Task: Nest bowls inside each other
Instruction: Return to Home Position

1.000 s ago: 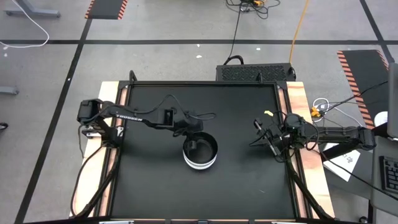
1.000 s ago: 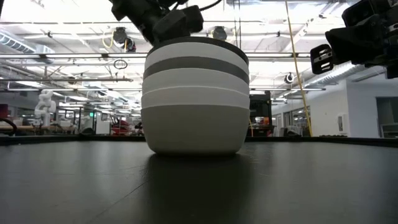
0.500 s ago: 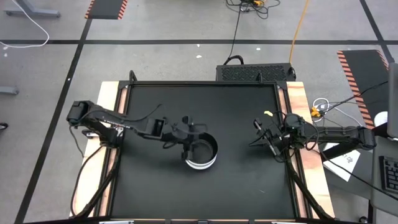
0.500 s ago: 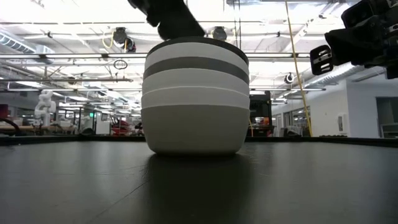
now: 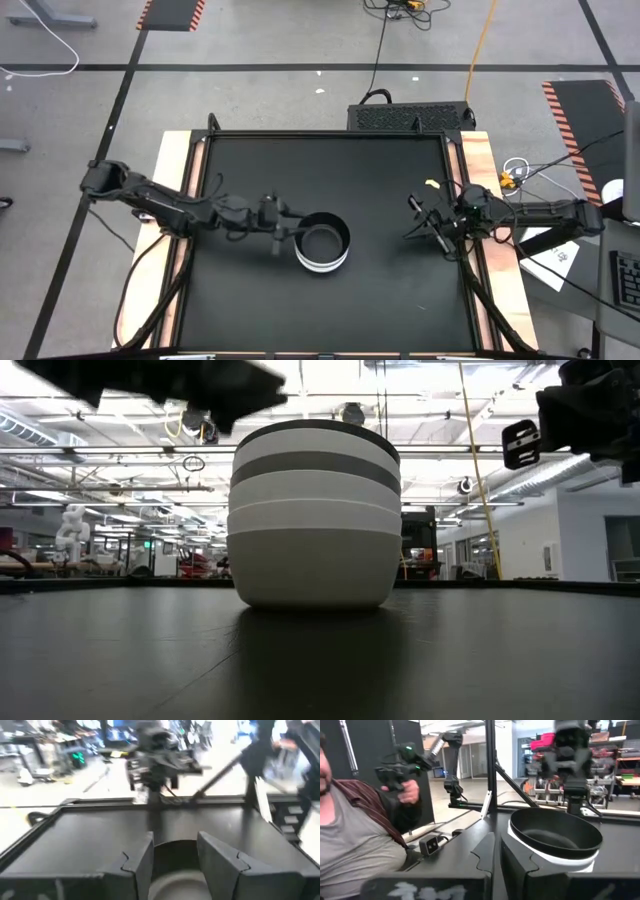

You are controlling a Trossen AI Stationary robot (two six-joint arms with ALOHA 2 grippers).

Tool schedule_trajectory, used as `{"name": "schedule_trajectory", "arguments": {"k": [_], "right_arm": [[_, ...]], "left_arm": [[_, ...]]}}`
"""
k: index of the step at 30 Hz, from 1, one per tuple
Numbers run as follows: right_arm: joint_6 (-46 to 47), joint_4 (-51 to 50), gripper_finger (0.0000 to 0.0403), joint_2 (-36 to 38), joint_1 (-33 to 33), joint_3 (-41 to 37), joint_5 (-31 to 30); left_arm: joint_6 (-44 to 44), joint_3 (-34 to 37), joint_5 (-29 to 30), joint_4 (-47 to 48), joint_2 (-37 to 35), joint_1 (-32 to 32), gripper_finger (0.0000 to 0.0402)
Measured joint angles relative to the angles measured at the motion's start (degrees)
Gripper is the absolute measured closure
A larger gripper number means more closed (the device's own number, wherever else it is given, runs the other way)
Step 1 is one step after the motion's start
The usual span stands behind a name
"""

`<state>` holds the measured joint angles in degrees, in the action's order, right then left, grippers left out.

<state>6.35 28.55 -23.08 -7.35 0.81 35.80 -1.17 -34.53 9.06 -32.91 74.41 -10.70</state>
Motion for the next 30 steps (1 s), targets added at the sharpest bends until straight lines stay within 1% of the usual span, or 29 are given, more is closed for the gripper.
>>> {"name": "schedule_trajectory", "arguments": {"k": [3,6,12,17,20,22,25,30], "right_arm": [[-0.1,0.4,0.0385,0.0,0.7,0.0,-1.6],[0.2,1.8,0.0385,0.0,1.3,0.0,-4.4],[2.1,3.7,0.0385,1.3,1.5,0.0,-4.3],[2.0,3.0,0.0385,3.6,1.5,0.0,-4.9],[1.6,1.6,0.0385,5.3,1.4,0.0,-7.2],[1.0,-0.1,0.0385,6.6,1.4,0.0,-10.5],[0.4,-3.5,0.0385,8.5,1.4,0.0,-16.3],[-0.2,-9.7,0.0385,11.1,1.3,0.0,-23.1]], "left_arm": [[2.1,7.8,0.0,-7.0,-2.3,1.7,0.0255],[2.8,13.4,0.0,-12.1,-5.0,2.1,0.0262],[1.8,22.2,0.0,-18.4,-12.1,0.9,0.0279],[2.0,28.8,1.5,-18.3,-20.7,0.8,0.0295],[2.4,32.2,1.5,-18.3,-25.2,0.8,0.0308],[2.5,34.1,1.7,-17.5,-27.7,0.8,0.0317],[2.4,34.0,1.8,-12.2,-30.4,0.8,0.0339],[0.4,34.0,2.0,-6.7,-32.3,0.8,0.0392]]}}
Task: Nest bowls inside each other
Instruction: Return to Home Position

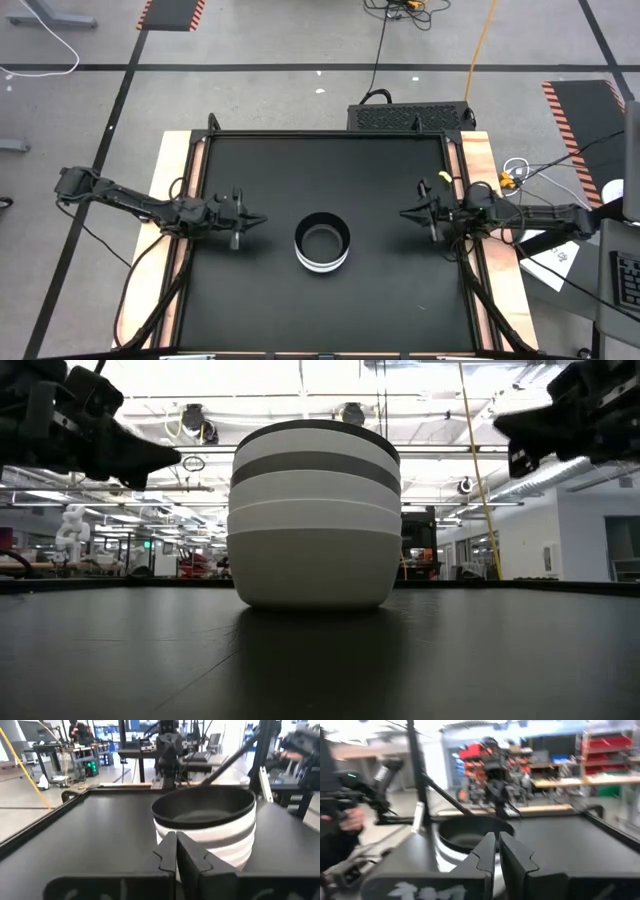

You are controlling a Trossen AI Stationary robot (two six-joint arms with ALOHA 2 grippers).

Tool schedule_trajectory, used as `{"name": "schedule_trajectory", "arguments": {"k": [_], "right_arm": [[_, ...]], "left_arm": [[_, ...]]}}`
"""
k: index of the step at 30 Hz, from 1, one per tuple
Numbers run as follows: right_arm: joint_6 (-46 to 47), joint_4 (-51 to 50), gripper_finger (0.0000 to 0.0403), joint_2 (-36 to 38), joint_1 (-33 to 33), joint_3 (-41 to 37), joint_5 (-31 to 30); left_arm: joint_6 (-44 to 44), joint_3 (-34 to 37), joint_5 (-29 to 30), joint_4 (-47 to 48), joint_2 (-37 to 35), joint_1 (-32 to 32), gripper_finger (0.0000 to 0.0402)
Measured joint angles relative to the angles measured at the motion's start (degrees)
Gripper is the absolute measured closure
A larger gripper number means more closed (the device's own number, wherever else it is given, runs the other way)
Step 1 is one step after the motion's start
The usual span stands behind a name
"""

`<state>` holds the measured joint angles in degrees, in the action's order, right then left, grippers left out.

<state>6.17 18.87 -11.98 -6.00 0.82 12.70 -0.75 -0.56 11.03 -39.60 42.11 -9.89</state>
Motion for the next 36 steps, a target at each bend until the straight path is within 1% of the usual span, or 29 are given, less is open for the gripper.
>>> {"name": "schedule_trajectory", "arguments": {"k": [3,5,10,14,15,20,24,27,32,36], "right_arm": [[0.0,-3.8,0.0390,0.8,0.0,0.0,-3.8],[-0.7,-5.4,0.0399,0.8,0.0,0.0,-4.0],[-1.7,-6.0,0.0402,0.8,0.0,0.0,-4.1],[-2.9,-6.8,0.0403,0.8,0.0,0.0,-8.3],[-3.4,-6.9,0.0403,0.8,0.0,0.0,-8.6],[-3.9,-6.7,0.0403,0.8,0.0,0.0,-8.3],[-3.2,-6.2,0.0403,0.8,0.1,0.0,-8.1],[-2.8,-5.9,0.0403,0.8,0.1,0.0,-7.7],[-2.3,-2.6,0.0403,0.9,0.1,0.0,-2.8],[-2.1,-2.4,0.0403,1.1,0.1,0.0,-2.1]], "left_arm": [[-0.1,0.0,1.2,3.3,-0.4,0.0,0.0395],[0.4,0.0,2.0,4.5,-0.7,0.0,0.0396],[-0.3,0.0,3.1,5.6,-0.7,0.0,0.0397],[-3.3,0.0,4.7,6.0,-0.7,0.1,0.0399],[-4.1,0.0,4.7,5.9,-0.7,0.3,0.0397],[-6.9,0.0,4.7,3.0,-2.1,0.6,0.0399],[-9.2,0.0,4.2,3.8,-5.8,0.6,0.0397],[-9.2,0.0,4.0,6.0,-8.8,0.5,0.0399],[-9.7,0.0,4.2,10.0,-14.1,-1.4,0.0400],[-10.0,0.0,6.8,14.1,-18.3,-3.6,0.0400]]}}
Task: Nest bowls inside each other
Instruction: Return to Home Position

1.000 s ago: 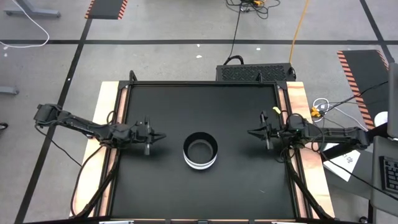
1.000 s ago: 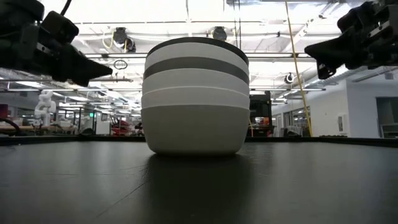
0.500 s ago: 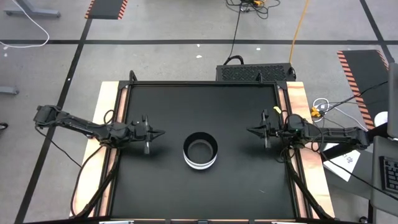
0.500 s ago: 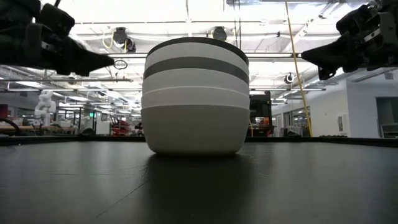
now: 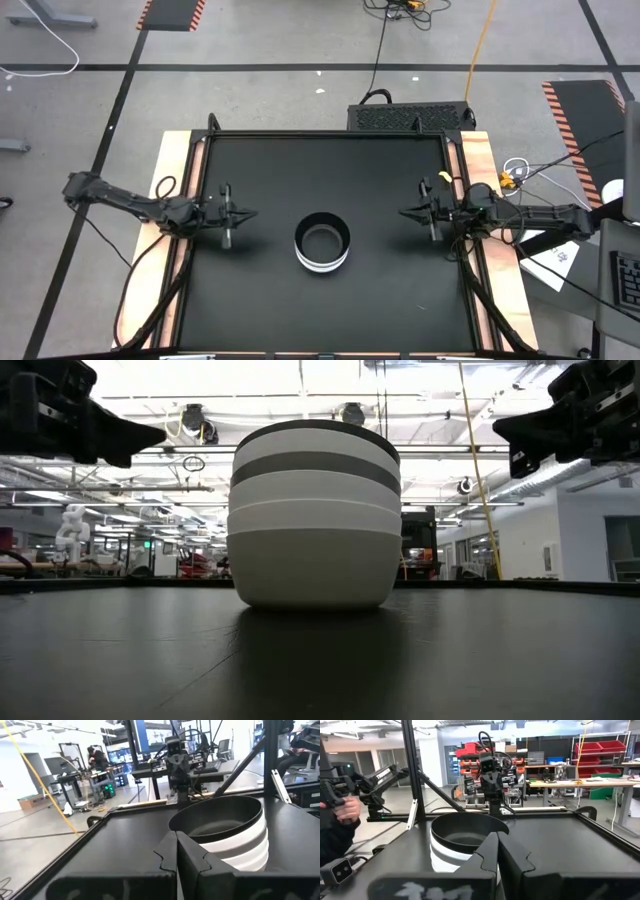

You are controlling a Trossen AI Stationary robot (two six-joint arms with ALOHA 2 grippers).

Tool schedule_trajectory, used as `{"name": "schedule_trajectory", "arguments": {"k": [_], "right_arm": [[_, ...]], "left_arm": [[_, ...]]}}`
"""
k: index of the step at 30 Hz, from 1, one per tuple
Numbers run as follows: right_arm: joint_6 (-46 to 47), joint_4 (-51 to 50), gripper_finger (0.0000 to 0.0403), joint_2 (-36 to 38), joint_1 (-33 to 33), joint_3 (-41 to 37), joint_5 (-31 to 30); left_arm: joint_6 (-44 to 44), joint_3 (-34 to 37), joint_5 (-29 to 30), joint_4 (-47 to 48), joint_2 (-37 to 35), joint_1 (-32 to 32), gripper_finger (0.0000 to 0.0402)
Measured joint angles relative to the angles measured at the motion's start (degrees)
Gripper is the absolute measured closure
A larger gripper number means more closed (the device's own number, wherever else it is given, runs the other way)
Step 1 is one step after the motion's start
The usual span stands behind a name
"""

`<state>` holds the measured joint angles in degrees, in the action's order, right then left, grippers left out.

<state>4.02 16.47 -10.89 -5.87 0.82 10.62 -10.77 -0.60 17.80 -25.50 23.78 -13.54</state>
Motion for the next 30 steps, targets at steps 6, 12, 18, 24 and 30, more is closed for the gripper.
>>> {"name": "schedule_trajectory", "arguments": {"k": [6,12,18,24,30], "right_arm": [[0.4,0.0,0.0403,0.0,0.0,0.0,0.0],[0.4,0.8,0.0403,0.0,0.0,0.0,0.0],[0.9,2.6,0.0403,0.0,0.0,0.0,0.0],[0.3,2.5,0.0403,0.0,0.0,0.0,0.0],[-2.2,3.1,0.0403,0.0,-0.7,0.0,0.0]], "left_arm": [[-2.3,0.0,5.1,3.8,-5.5,-4.1,0.0400],[-4.8,0.0,10.8,4.8,-10.2,-7.3,0.0400],[-8.9,0.0,15.1,6.1,-16.3,-10.5,0.0400],[-12.3,0.0,21.9,7.8,-21.7,-12.6,0.0401],[-17.0,0.0,16.8,8.7,-23.7,-11.5,0.0401]]}}
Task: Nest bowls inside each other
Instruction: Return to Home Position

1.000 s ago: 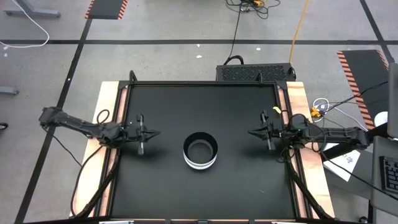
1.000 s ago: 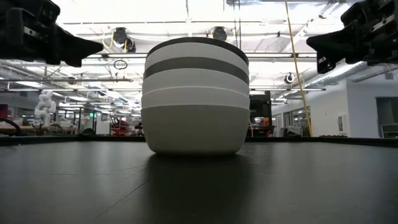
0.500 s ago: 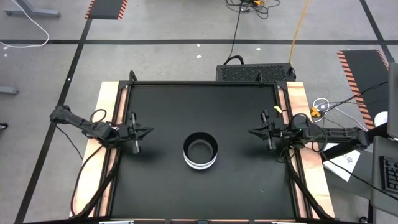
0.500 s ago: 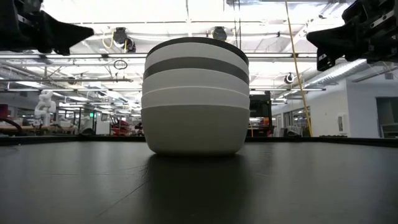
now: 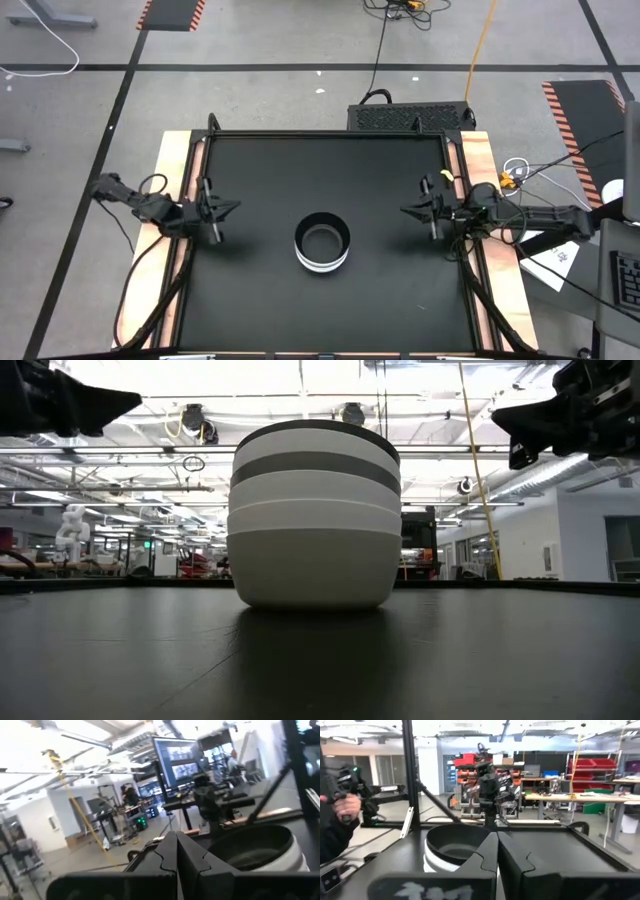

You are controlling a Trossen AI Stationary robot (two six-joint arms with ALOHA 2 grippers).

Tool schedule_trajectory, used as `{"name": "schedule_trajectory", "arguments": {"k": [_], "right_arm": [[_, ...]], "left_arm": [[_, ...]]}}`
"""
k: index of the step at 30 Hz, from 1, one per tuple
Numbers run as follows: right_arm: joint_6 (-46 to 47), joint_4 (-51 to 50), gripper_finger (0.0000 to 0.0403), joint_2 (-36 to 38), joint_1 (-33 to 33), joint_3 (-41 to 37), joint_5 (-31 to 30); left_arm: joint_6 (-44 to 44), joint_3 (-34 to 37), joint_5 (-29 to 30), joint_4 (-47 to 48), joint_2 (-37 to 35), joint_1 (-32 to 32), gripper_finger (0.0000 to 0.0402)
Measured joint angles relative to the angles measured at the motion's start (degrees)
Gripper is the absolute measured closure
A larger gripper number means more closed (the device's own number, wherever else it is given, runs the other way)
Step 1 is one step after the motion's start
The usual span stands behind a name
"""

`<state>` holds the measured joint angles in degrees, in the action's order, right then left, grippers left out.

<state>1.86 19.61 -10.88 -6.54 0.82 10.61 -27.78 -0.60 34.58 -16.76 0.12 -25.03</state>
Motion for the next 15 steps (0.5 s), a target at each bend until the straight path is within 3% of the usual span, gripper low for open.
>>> {"name": "schedule_trajectory", "arguments": {"k": [11,15], "right_arm": [[1.1,0.3,0.0403,-0.1,-6.0,0.0,0.8],[2.2,0.4,0.0403,-0.1,-7.7,0.0,3.2]], "left_arm": [[1.4,-0.5,-7.3,4.5,0.0,12.4,0.0401],[5.9,-2.5,-15.7,8.5,0.0,18.7,0.0401]]}}
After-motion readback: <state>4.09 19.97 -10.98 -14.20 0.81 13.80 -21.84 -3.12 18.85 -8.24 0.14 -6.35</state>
